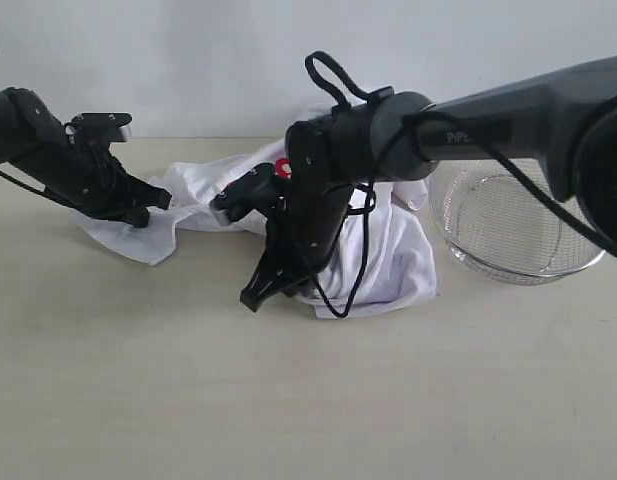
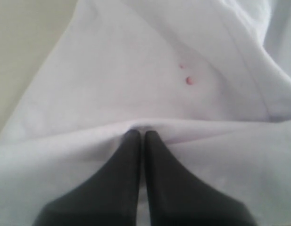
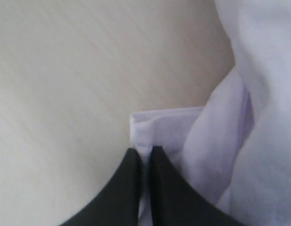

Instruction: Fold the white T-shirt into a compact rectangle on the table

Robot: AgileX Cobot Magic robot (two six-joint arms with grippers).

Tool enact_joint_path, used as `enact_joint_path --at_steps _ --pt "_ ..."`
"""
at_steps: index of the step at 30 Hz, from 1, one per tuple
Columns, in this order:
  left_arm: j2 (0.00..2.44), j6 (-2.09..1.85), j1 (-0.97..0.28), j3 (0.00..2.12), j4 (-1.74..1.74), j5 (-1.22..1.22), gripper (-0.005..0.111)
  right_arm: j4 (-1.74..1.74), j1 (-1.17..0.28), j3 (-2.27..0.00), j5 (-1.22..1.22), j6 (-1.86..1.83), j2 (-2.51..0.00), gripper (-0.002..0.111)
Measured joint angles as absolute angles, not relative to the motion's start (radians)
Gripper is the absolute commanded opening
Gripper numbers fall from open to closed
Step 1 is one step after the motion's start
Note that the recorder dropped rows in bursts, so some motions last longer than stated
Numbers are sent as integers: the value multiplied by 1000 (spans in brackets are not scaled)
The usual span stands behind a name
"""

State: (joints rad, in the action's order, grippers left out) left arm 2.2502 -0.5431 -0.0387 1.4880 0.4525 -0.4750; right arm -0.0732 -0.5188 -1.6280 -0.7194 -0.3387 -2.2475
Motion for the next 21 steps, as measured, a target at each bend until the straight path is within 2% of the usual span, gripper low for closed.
enact_joint_path --at_steps 9,15,21 --pt "2250 -543 -37 1492 449 -481 4 -138 -568 -1628 -953 -408 -2226 0" --pt "2250 -541 -37 1494 449 -481 4 -319 -628 -1628 -1130 -531 -2204 0" --pt "2250 -541 -37 1494 449 -481 4 -504 -694 -1628 -1202 -640 -2144 0"
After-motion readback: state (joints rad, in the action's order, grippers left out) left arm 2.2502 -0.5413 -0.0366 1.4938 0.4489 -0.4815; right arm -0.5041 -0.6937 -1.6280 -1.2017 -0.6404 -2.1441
